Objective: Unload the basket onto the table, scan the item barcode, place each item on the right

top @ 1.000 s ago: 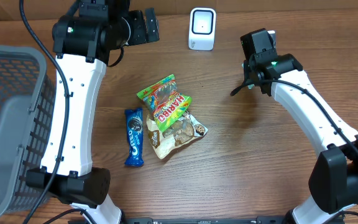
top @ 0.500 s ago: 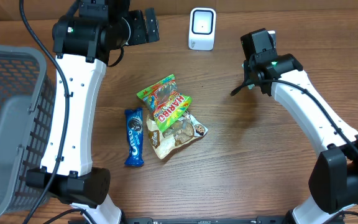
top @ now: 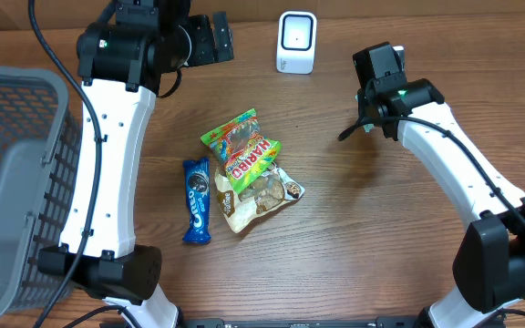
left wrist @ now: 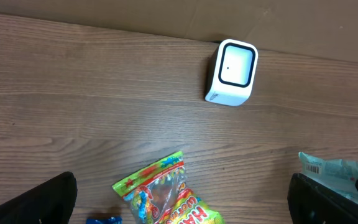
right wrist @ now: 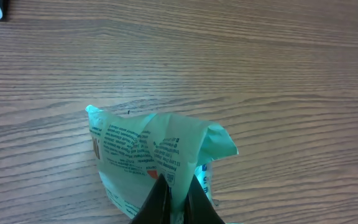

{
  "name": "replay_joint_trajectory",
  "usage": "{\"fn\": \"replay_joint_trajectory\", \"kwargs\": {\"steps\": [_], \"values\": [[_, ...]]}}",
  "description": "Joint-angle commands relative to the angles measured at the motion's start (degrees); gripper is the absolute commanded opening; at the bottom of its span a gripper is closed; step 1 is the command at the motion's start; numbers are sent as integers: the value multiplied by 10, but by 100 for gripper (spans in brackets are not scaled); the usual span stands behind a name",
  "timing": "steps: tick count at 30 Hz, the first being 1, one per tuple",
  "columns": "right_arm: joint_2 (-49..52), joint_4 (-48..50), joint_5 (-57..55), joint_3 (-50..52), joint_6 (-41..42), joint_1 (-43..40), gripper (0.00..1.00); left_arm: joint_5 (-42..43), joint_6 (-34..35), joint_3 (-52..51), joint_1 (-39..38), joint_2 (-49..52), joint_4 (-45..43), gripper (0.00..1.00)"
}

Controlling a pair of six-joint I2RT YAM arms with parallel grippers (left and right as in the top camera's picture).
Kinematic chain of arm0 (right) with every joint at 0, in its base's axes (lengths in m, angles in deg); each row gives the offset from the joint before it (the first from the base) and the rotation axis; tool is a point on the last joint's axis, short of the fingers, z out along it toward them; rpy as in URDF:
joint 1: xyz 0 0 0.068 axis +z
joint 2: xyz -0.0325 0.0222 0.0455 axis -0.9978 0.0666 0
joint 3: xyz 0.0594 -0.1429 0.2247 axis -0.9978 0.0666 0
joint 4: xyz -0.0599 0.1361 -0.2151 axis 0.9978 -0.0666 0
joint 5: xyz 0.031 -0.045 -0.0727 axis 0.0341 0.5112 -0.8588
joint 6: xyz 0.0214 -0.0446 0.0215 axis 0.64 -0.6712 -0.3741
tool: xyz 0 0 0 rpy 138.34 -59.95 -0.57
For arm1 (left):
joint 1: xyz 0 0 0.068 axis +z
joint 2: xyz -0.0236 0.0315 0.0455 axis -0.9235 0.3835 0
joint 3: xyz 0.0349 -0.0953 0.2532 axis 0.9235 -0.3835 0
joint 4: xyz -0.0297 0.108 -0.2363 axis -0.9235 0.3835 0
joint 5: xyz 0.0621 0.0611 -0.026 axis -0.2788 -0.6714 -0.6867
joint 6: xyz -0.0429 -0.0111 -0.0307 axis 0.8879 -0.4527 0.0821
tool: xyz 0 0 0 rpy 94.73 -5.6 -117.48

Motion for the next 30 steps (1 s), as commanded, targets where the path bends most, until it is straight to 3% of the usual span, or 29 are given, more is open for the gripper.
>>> {"fn": "replay_joint_trajectory", "kwargs": {"steps": [1, 23, 30], "values": [[-19, 4, -12, -22, 0, -2, 4, 2, 6, 11, -1, -14, -1, 100], [-19, 7, -12, -22, 0, -2, 4, 2, 6, 11, -1, -14, -1, 100], [-19, 102, -46, -22, -32, -2, 4, 2, 6, 11, -1, -14, -1, 100]]}}
